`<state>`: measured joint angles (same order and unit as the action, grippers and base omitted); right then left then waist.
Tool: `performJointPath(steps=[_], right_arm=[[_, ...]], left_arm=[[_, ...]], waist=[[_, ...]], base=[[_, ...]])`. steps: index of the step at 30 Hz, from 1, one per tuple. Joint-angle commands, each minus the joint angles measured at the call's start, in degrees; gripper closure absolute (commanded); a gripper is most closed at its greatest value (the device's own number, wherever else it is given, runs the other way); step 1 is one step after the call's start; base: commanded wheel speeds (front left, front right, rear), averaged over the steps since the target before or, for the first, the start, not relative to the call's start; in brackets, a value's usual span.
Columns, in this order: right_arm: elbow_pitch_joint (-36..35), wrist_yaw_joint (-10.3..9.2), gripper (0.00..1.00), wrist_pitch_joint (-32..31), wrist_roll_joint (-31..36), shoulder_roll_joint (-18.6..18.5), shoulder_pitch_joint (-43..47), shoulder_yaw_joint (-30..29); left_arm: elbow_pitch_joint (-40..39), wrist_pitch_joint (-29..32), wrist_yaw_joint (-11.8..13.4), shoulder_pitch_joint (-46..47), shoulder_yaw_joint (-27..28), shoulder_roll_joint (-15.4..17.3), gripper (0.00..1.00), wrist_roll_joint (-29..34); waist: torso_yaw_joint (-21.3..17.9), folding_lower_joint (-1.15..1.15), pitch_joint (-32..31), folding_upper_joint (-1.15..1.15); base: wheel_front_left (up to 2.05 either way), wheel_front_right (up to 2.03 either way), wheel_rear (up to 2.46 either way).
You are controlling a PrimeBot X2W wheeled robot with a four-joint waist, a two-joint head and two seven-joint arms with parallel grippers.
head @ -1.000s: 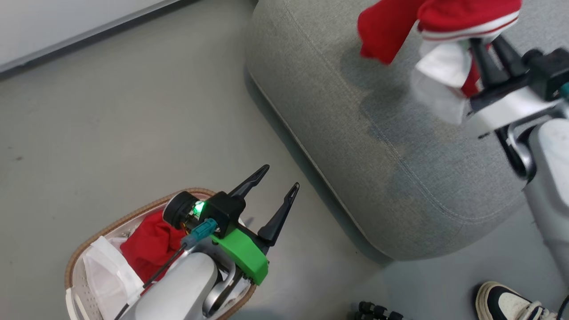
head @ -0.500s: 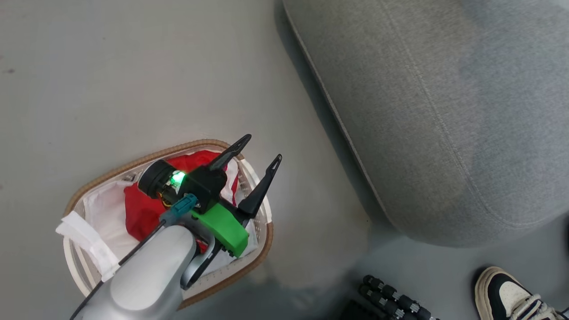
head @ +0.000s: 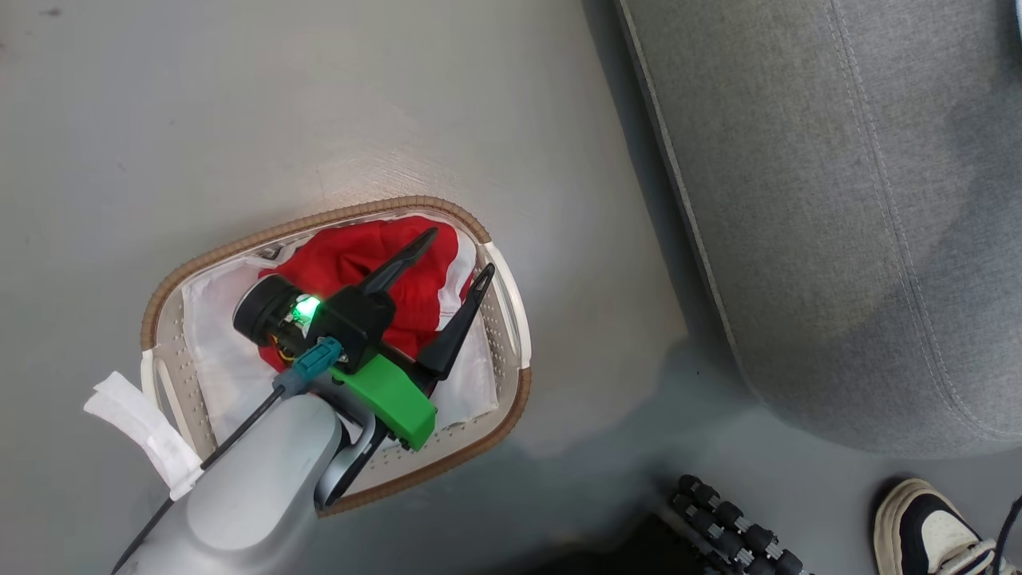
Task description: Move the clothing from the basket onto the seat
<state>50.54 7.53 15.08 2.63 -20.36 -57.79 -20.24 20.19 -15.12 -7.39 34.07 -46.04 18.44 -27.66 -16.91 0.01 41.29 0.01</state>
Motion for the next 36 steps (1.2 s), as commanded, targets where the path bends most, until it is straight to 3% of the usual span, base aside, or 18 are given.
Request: performJointPath(steps=[1, 2, 3, 11, 17, 26, 36], right_arm=[[-0.55, -0.08, 0.82, 0.13, 0.56, 0.28, 1.86, -1.14], [-1.35, -0.08, 0.19, 0.13, 0.76, 0.94, 2.7, -2.06], [-2.98, -0.08, 0.0, 0.13, 1.02, 2.21, 4.58, -2.86], [-9.46, -0.08, 0.0, 0.13, 2.02, 4.93, 13.62, -2.79], [-14.57, -0.08, 0.0, 0.13, 0.35, 5.67, 19.15, 1.53], [-22.42, -0.08, 0.0, 0.13, -5.1, 7.36, 24.13, 13.08], [-27.61, -0.08, 0.0, 0.13, -9.64, 9.78, 28.79, 18.8]], left_arm=[[0.03, -0.05, -0.18, -0.07, 0.45, -0.29, 0.0, -0.06], [0.21, -0.05, -0.18, -0.12, 0.59, -0.34, 0.0, -0.19], [0.47, -0.05, -0.18, -0.36, 0.76, -0.53, 0.0, -0.27], [1.96, -0.05, -0.18, -2.32, 2.7, -2.38, 0.0, -0.52], [3.05, -0.05, -0.18, -5.1, 6.85, -4.66, 0.0, 0.09], [3.68, -0.05, -0.16, -10.25, 18.84, -8.63, 0.0, 3.89], [4.02, -0.05, -0.17, -15.68, 33.2, -12.25, 0.0, 9.39]], waist=[[-0.13, -0.01, -0.75, -0.01], [-0.32, -0.01, -1.16, -0.01], [-0.57, -0.01, -2.14, -0.01], [-0.44, -0.01, -7.72, -0.01], [1.73, -0.01, -12.44, -0.01], [7.2, -0.01, -18.47, -0.01], [13.73, -0.01, -22.94, -0.01]], base=[[0.0, 0.0, 0.0], [0.0, 0.0, 0.0], [0.0, 0.0, 0.0], [0.0, 0.0, 0.0], [0.0, 0.0, 0.0], [0.0, 0.0, 0.0], [0.0, 0.0, 0.0]])
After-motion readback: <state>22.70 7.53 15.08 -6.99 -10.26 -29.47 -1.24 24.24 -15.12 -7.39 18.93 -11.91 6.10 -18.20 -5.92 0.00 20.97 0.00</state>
